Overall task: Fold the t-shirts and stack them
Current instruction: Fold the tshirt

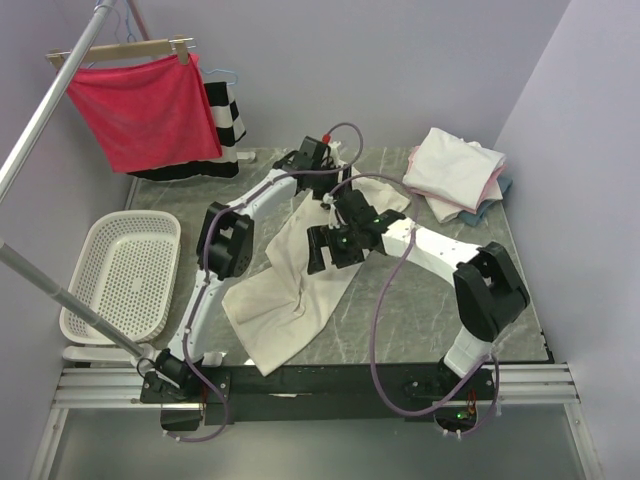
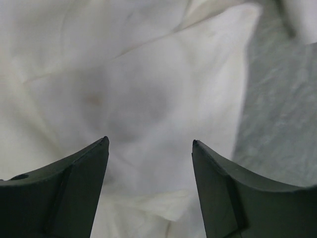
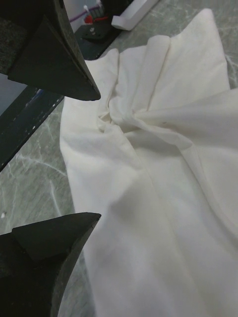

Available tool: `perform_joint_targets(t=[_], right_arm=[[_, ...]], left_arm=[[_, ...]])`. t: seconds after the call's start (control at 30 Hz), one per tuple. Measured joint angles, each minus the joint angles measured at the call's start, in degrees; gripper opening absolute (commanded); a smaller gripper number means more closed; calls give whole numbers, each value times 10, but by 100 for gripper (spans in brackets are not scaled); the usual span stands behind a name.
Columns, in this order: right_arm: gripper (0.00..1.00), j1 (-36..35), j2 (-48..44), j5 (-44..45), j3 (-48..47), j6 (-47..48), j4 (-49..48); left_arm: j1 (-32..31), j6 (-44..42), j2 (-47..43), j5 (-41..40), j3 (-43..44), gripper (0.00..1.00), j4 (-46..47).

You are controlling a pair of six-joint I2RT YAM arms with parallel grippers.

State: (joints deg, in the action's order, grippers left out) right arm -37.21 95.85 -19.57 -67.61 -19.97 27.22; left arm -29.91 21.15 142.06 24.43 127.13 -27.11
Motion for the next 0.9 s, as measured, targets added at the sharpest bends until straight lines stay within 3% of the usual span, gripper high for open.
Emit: perform_joint_targets(t=[0.33, 0.9], right_arm=[[100, -59, 102, -60, -33, -7, -24], [100, -74, 107, 148, -23, -66, 33]], left_arm=[[35, -6, 9, -57, -35, 71, -35], [90, -3, 38, -123, 29, 81, -52]])
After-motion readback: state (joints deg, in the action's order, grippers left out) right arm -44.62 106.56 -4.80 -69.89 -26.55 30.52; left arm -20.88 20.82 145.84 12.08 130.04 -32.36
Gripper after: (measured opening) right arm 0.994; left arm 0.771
